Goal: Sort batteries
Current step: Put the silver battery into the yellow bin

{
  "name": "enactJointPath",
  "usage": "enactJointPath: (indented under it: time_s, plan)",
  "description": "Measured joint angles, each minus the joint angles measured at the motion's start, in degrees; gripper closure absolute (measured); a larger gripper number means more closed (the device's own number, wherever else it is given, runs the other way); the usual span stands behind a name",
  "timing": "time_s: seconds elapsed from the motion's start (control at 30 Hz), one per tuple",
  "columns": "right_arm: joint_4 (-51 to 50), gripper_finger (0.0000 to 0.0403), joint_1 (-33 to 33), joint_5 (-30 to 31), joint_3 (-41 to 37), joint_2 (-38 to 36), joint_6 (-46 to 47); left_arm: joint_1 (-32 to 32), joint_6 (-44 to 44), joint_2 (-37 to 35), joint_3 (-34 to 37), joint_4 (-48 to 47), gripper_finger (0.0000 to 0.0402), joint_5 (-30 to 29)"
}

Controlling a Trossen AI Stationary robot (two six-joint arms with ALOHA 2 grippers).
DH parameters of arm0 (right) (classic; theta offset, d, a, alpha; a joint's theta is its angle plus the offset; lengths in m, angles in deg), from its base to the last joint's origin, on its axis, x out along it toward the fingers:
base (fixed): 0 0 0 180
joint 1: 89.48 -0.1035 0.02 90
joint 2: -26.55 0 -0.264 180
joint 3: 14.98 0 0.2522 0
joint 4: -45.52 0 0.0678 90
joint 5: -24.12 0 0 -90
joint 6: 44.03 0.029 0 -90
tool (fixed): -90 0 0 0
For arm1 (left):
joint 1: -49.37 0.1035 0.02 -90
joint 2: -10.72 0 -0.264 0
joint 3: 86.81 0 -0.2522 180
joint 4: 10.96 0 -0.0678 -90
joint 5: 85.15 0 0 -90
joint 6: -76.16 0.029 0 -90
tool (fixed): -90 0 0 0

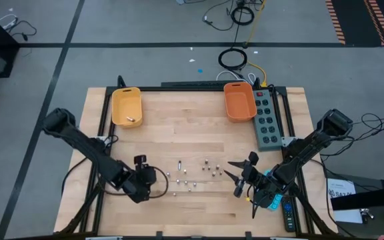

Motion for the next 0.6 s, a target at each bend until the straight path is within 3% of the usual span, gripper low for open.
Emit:
enactJointPath:
  time_s: [0.6]
  plan:
    - [0.0,0.0229,-0.3,0.3,0.0,0.0,-1.9,0.1,-1.4,7.7,0.0,2.3,0.0175,0.7]
